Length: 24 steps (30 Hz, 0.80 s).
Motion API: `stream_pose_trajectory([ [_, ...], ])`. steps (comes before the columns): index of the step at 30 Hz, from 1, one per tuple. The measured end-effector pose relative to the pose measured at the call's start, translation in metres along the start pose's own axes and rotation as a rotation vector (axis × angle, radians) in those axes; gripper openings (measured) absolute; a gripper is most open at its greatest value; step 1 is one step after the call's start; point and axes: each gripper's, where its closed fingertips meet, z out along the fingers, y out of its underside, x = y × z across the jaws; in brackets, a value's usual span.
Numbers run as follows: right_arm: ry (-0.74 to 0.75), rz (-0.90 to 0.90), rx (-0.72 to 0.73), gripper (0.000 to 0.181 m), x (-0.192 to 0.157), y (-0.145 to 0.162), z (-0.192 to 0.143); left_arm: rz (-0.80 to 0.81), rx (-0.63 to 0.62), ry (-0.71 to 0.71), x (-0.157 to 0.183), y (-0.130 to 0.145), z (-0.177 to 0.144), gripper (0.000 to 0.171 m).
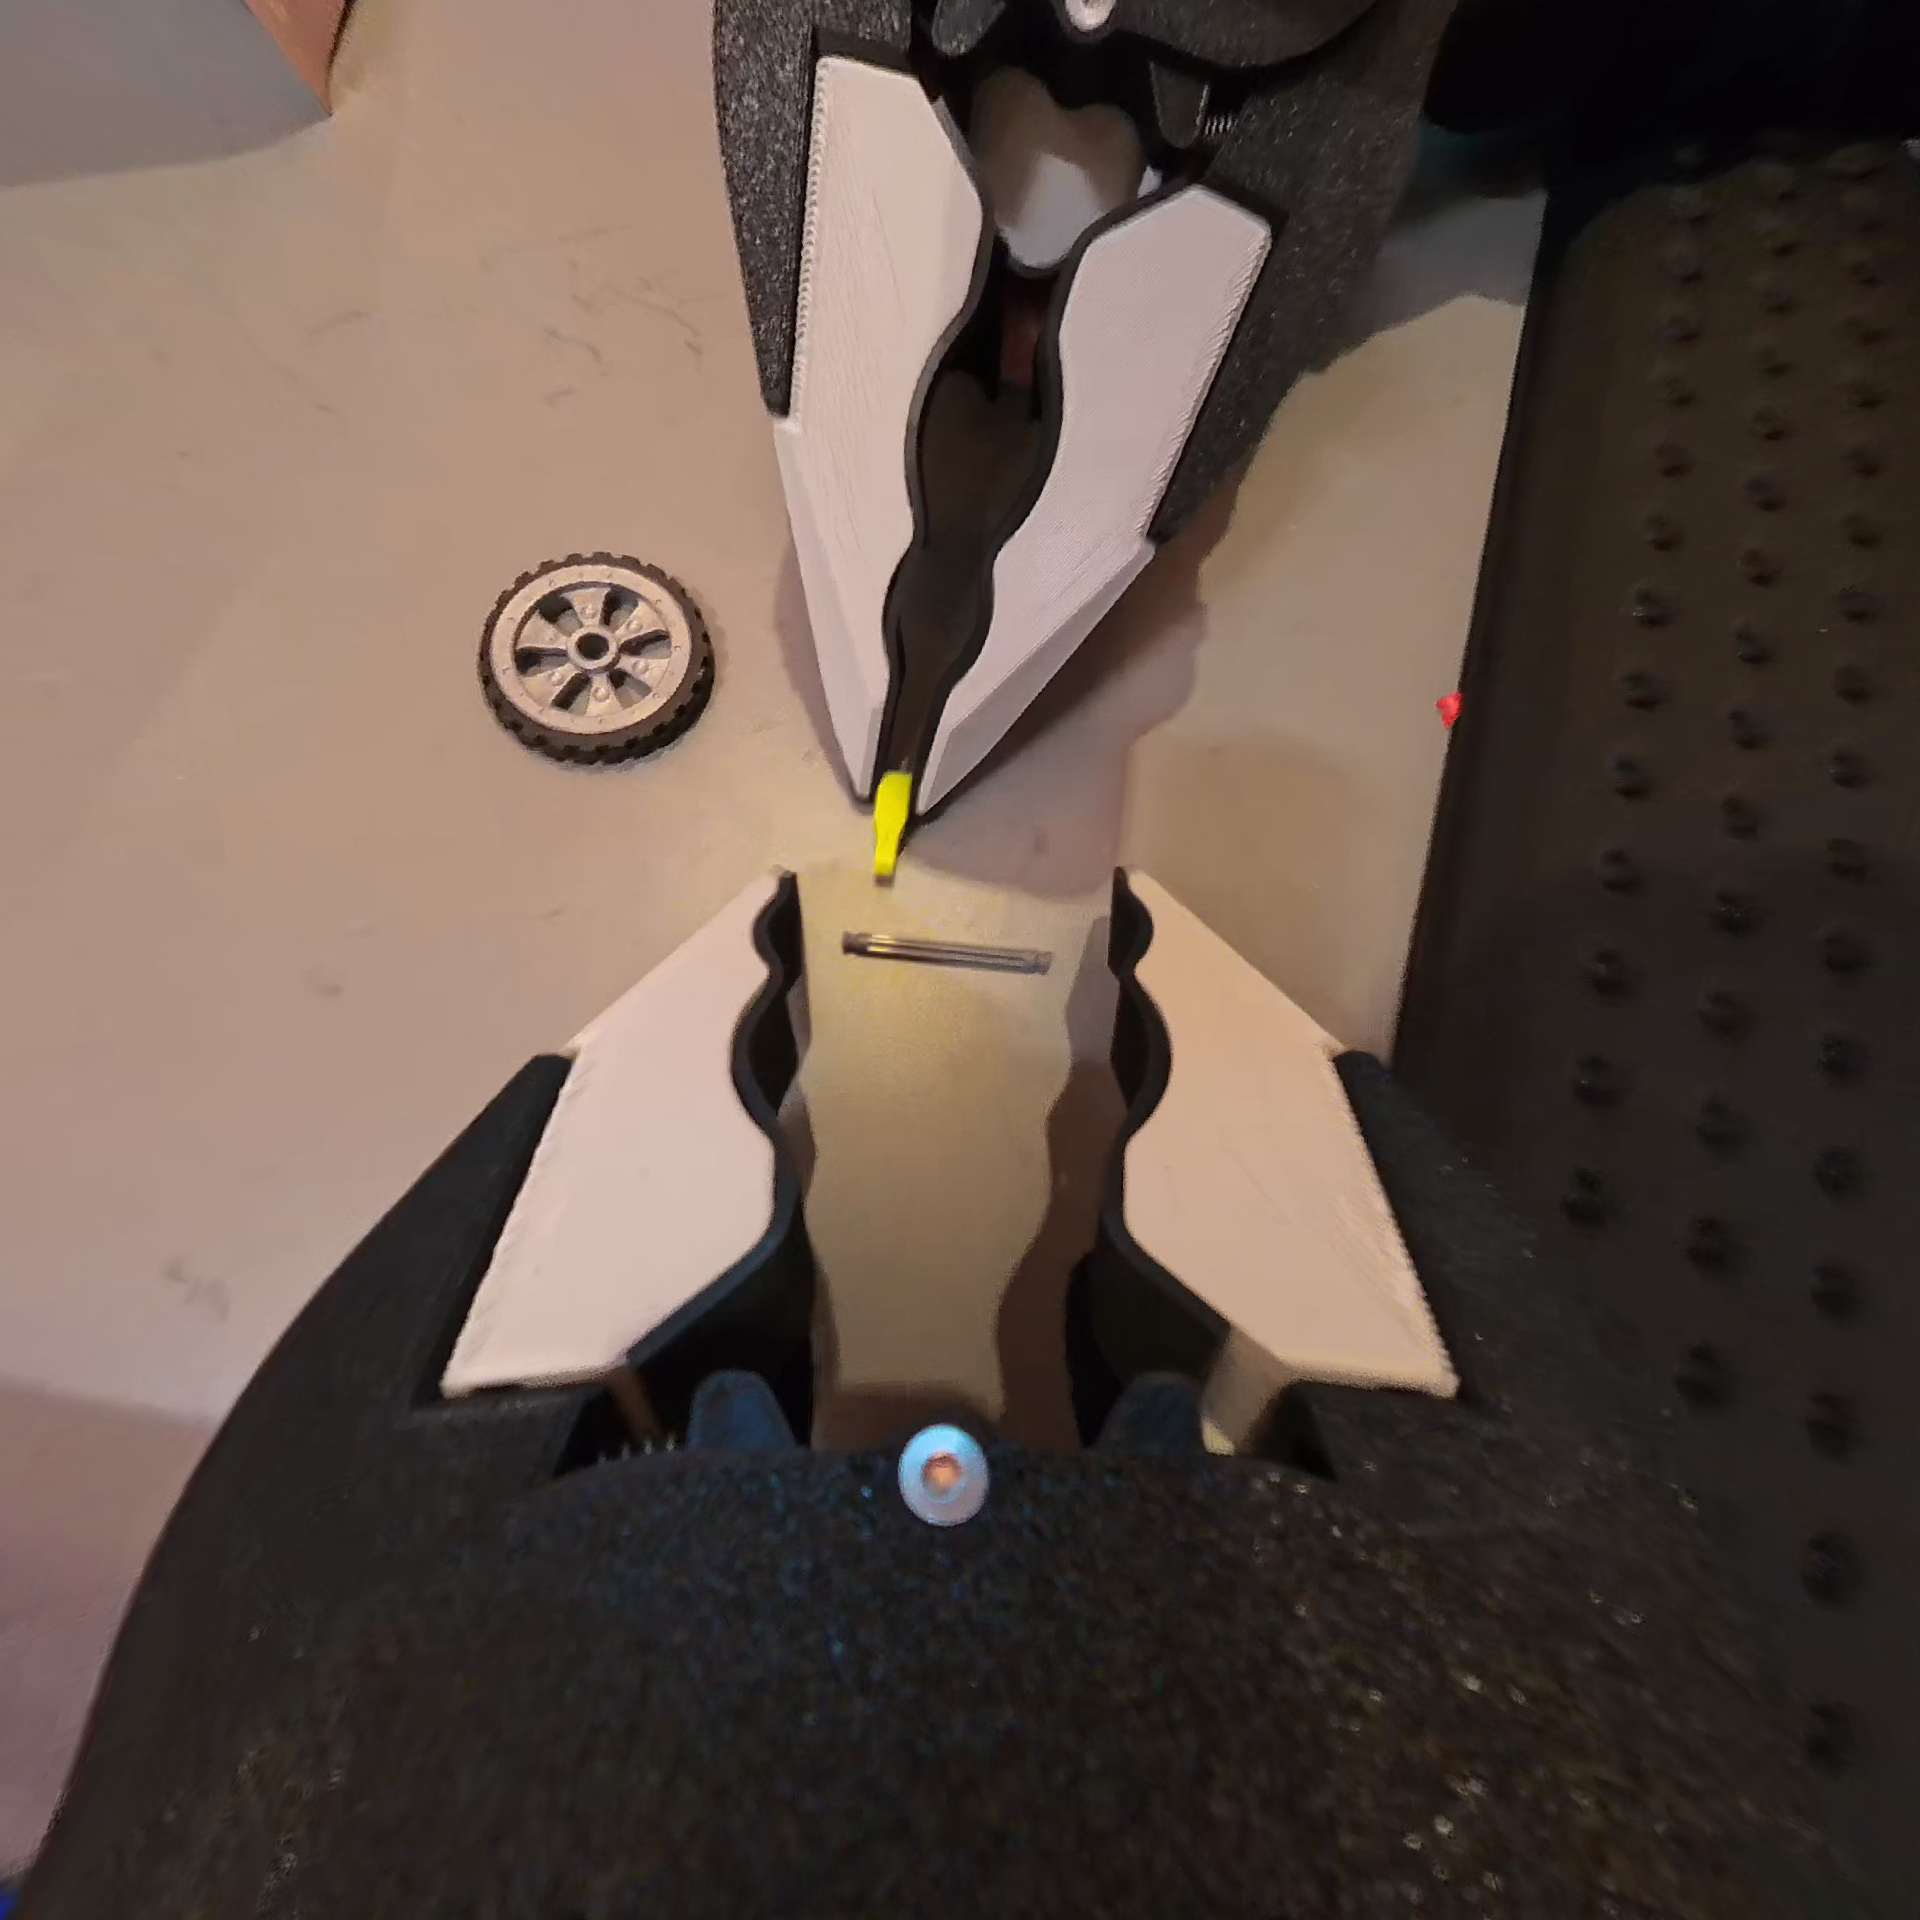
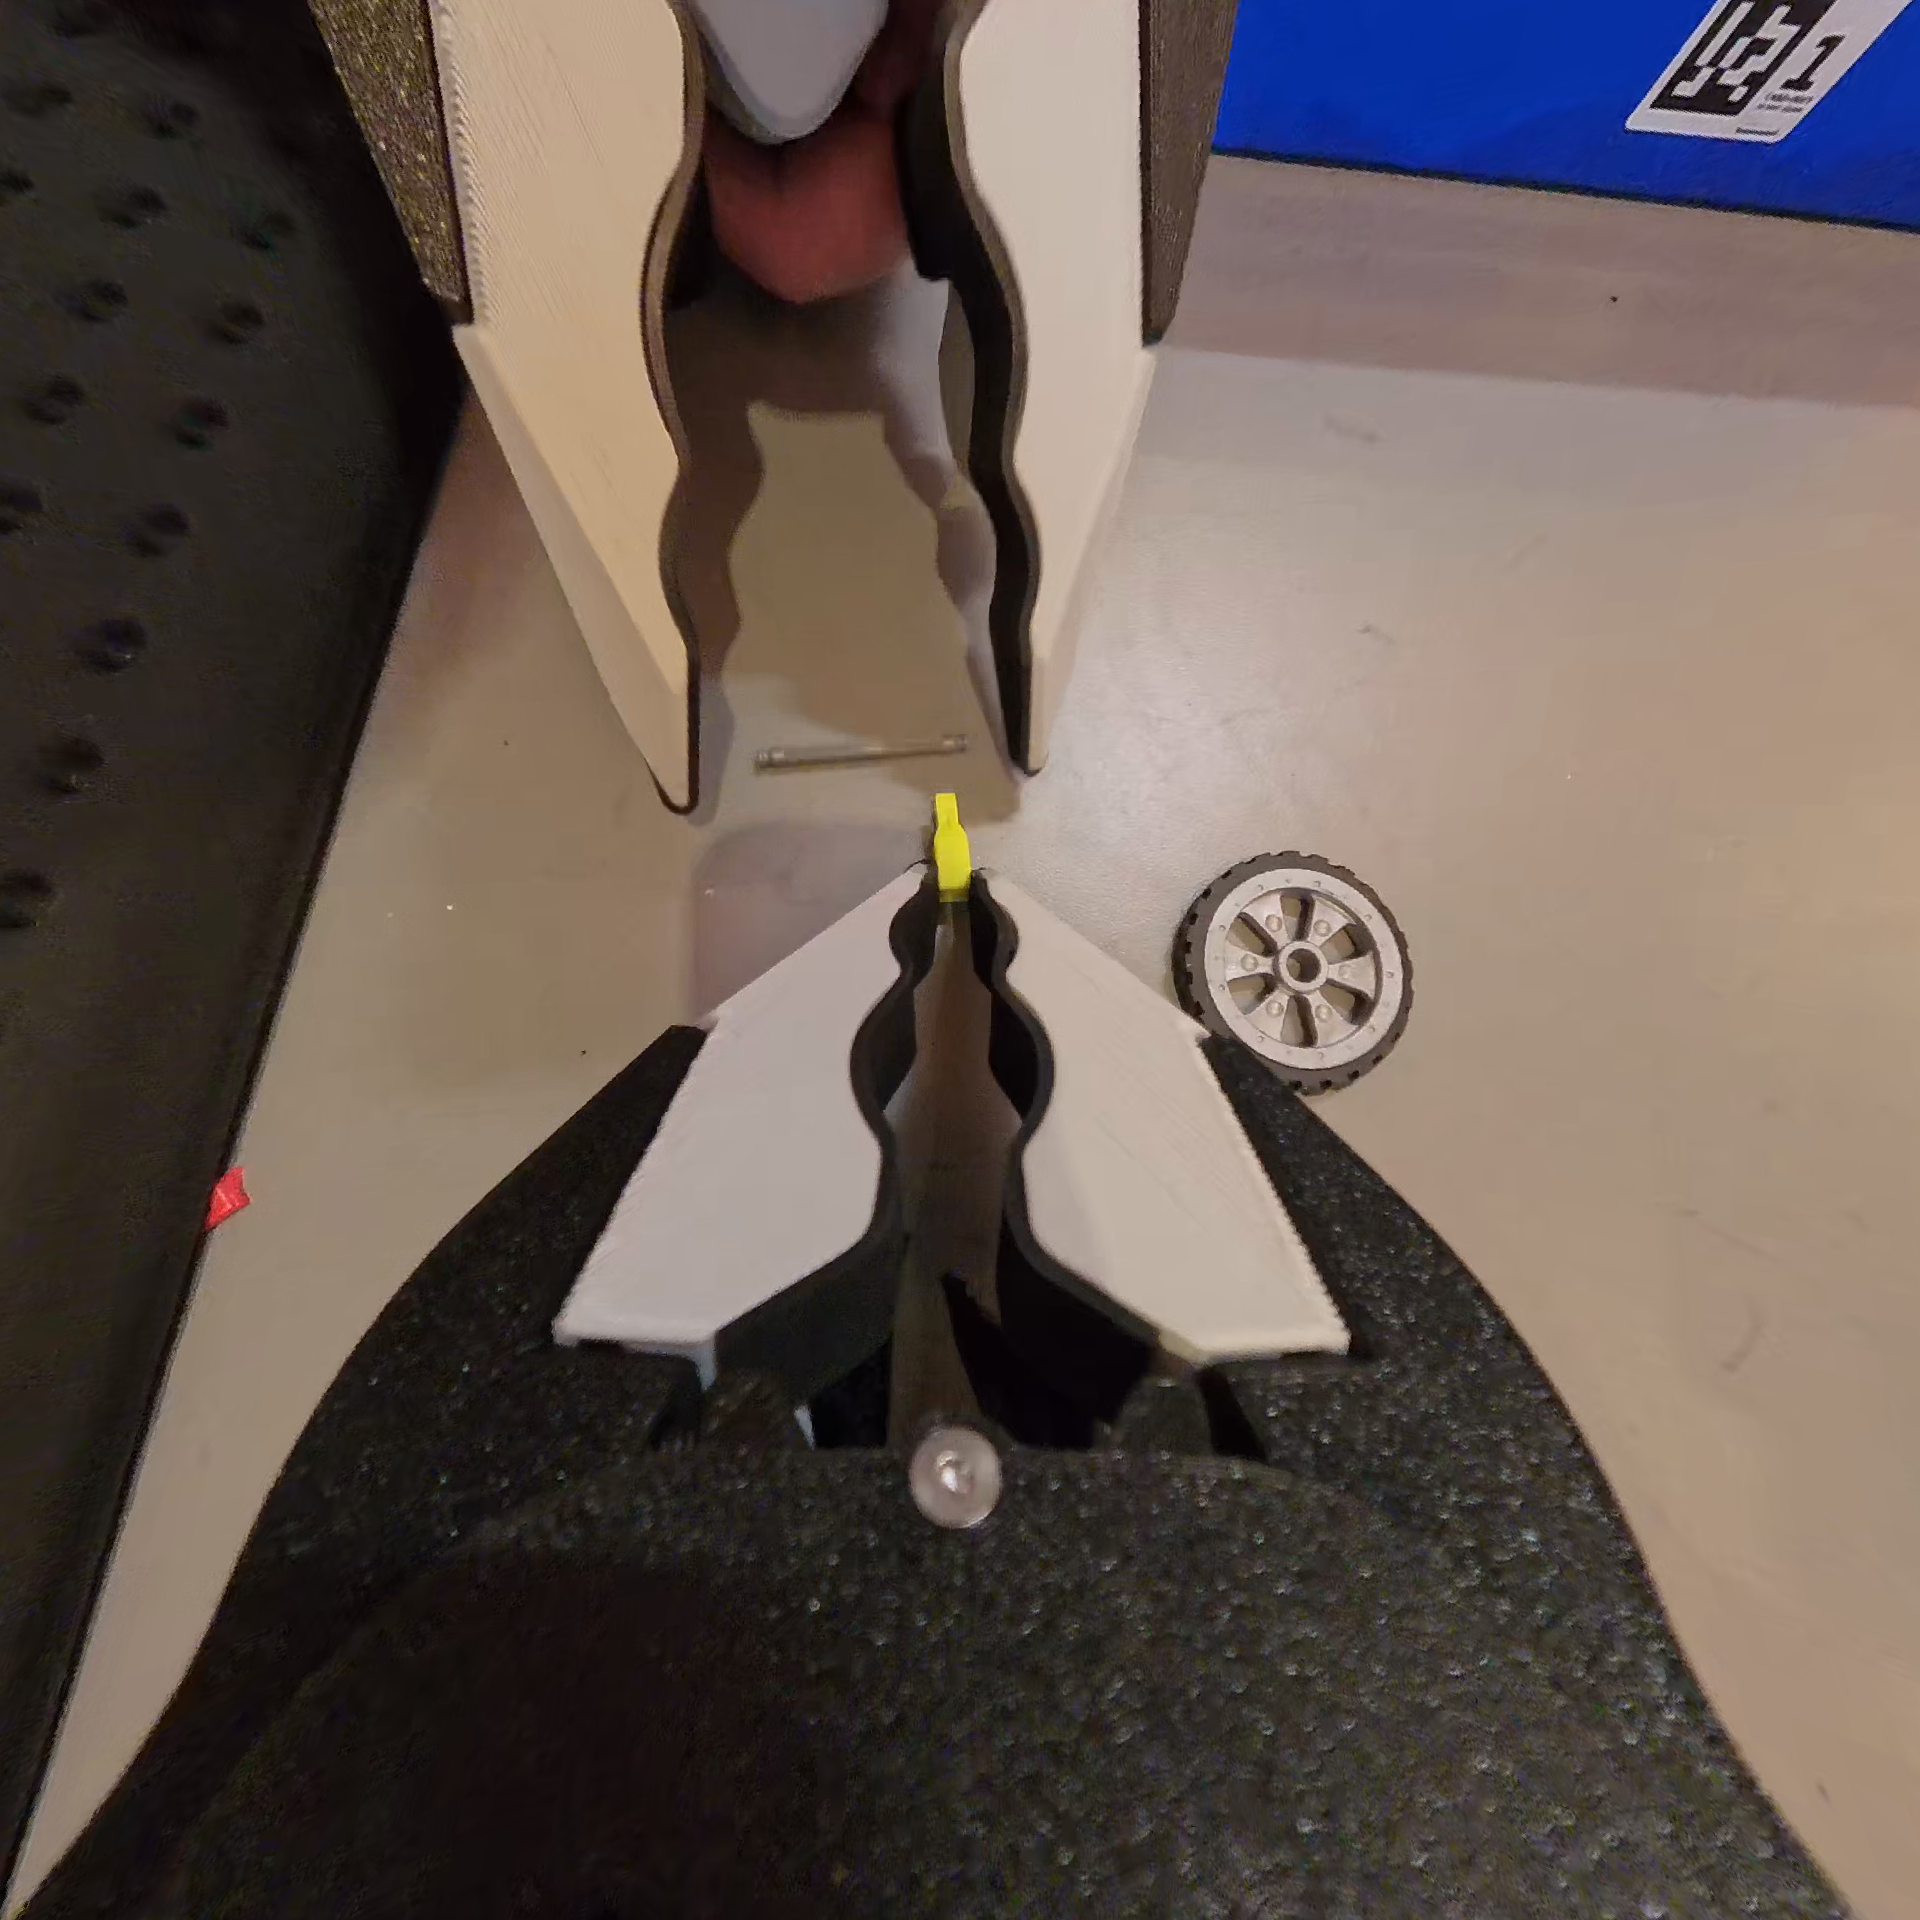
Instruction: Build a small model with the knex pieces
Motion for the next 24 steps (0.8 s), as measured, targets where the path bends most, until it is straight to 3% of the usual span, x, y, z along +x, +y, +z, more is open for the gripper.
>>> stream_pose_trajectory([
  [9,-0.004,-0.003,0.001,0.005,-0.001,0.0,0.0,0.023,-0.076,-0.016,0.003,0.021,-0.012,0.057],
  [19,-0.018,-0.01,0.002,0.005,-0.004,-0.001,0.0,0.081,-0.064,-0.089,-0.002,0.024,-0.013,0.022],
  [24,-0.029,-0.016,0.003,0.005,-0.008,-0.002,0.0,0.051,-0.045,-0.039,0.007,0.024,-0.015,0.046],
])
